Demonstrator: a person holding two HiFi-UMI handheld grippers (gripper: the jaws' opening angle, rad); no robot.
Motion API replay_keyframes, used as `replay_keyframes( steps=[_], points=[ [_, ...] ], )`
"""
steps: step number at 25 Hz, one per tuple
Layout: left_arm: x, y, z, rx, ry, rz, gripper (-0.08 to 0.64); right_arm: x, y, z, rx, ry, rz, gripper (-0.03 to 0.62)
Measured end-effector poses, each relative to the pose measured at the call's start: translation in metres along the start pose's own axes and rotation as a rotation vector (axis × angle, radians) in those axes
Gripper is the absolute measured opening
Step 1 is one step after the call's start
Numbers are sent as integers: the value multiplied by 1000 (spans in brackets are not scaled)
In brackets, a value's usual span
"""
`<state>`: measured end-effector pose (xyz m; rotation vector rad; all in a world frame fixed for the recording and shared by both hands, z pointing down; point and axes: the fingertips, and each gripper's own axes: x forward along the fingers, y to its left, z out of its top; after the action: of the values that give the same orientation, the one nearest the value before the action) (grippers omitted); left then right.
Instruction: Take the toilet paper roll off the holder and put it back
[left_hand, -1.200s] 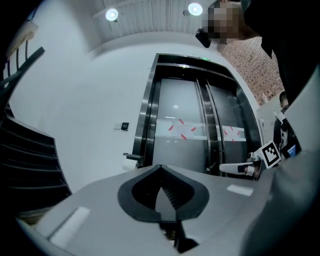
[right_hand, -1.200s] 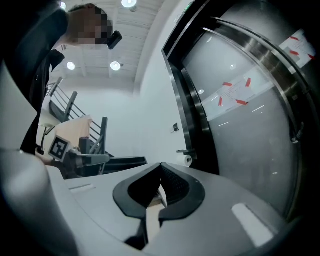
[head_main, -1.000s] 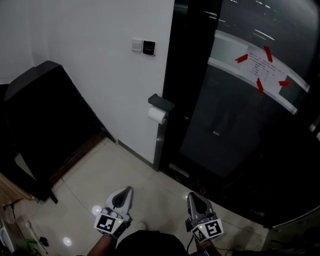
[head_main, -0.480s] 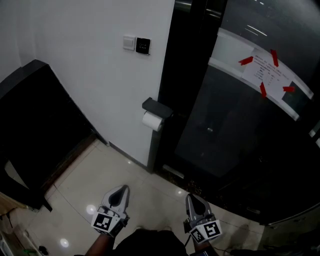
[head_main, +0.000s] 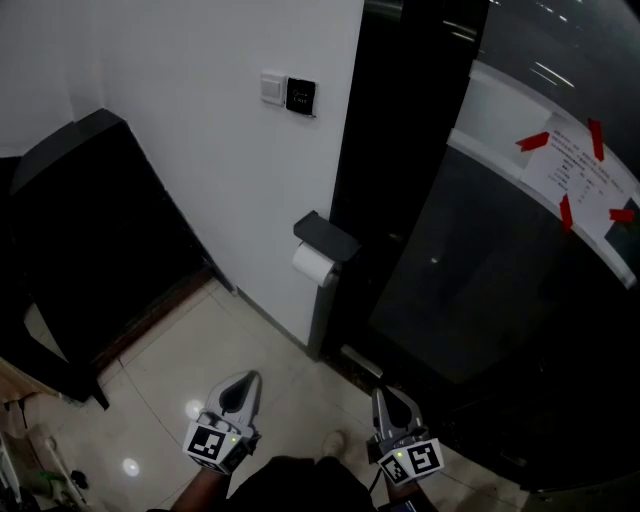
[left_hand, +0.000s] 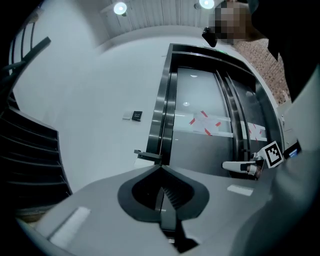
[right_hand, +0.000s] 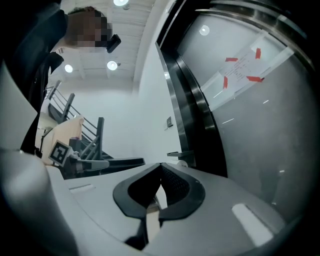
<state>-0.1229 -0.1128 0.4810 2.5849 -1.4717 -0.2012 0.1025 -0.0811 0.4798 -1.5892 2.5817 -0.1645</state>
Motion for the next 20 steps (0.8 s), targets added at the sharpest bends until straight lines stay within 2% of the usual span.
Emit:
replay_keyframes(
  steps=[6, 11, 16, 20],
  points=[
    [65, -15, 12, 22, -48, 54, 2, 40, -65, 21, 11, -40, 88, 14],
    [107, -30, 22, 71, -76, 101, 2, 61, -102, 42, -16, -52, 167, 14],
    [128, -41, 20, 114, -54, 139, 2, 72, -136, 53, 14, -80, 184, 14],
    [137, -35, 9, 113, -17, 147, 2, 89, -138, 42, 35, -64, 203, 14]
  ],
)
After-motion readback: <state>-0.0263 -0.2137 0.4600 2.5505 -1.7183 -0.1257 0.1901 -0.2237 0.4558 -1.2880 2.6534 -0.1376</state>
